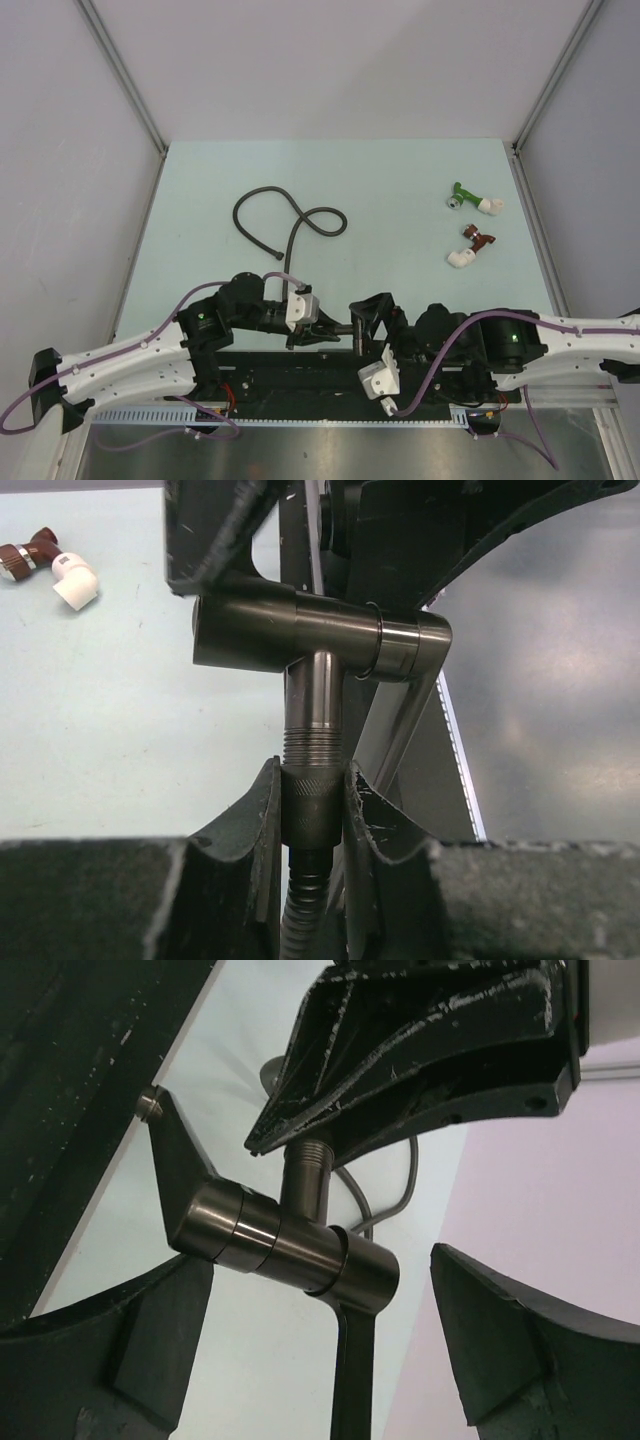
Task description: Install the water faucets
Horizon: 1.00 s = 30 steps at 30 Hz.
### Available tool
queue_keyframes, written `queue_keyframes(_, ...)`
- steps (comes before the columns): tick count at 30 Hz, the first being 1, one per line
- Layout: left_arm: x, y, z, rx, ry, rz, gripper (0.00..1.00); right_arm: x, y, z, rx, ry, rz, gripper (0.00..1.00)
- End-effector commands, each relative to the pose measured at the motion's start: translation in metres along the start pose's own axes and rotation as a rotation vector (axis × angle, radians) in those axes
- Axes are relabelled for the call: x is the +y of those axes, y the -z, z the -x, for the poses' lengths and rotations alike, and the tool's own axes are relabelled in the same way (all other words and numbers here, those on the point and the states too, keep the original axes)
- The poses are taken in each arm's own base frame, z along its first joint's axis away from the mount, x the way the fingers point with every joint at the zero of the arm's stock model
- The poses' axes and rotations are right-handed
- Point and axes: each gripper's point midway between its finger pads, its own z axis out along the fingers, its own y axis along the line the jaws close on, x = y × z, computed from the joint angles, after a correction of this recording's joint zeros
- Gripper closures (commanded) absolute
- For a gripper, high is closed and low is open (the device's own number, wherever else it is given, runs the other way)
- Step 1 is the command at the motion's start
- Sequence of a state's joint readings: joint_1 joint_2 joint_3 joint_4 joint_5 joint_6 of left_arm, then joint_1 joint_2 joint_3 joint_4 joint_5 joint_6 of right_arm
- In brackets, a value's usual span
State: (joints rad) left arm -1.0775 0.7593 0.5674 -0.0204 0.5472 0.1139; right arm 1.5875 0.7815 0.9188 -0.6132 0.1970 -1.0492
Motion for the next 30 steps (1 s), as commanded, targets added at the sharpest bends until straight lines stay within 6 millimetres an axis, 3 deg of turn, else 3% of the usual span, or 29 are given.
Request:
queue_keyframes(1, -0.002, 0.004, 0.058, -0.143, -0.167, -0.038, 1.0, -0.016, 0.001, 0.025, -0.09, -0.004, -0.025, 0.09)
queue_keyframes(6, -0.002, 0.005, 0.06, -0.152, -0.174, -0.034, 1.0, -0.004, -0.006, 0.029, -0.107, -0.031, 0.035, 0.19)
queue_keyframes(8, -0.002, 0.006, 0.061, -0.155, -0.177, -0.031, 1.0, 0.002, -0.009, 0.03, -0.109, -0.04, 0.059, 0.27)
queue_keyframes(11, -0.002, 0.008, 0.062, -0.161, -0.179, -0.021, 1.0, 0.005, -0.009, 0.033, -0.129, -0.083, 0.079, 0.46)
queue_keyframes(12, -0.001, 0.008, 0.063, -0.163, -0.18, -0.018, 1.0, 0.005, -0.009, 0.034, -0.138, -0.097, 0.079, 0.58)
queue_keyframes(14, 0.0, 0.009, 0.064, -0.168, -0.183, -0.006, 1.0, 0.007, -0.008, 0.037, -0.156, -0.139, 0.087, 0.68)
queue_keyframes(15, 0.001, 0.009, 0.063, -0.168, -0.185, -0.005, 1.0, 0.008, -0.008, 0.039, -0.175, -0.158, 0.099, 0.8)
queue_keyframes(18, 0.002, 0.011, 0.066, -0.186, -0.197, 0.014, 1.0, 0.007, -0.007, 0.039, -0.197, -0.227, 0.11, 1.0)
queue_keyframes(25, 0.005, 0.017, 0.071, -0.226, -0.213, 0.05, 1.0, -0.006, -0.005, 0.039, -0.255, -0.451, 0.089, 1.0)
queue_keyframes(30, 0.009, 0.019, 0.074, -0.251, -0.218, 0.087, 1.0, -0.028, -0.009, 0.032, -0.253, -0.659, 0.003, 1.0)
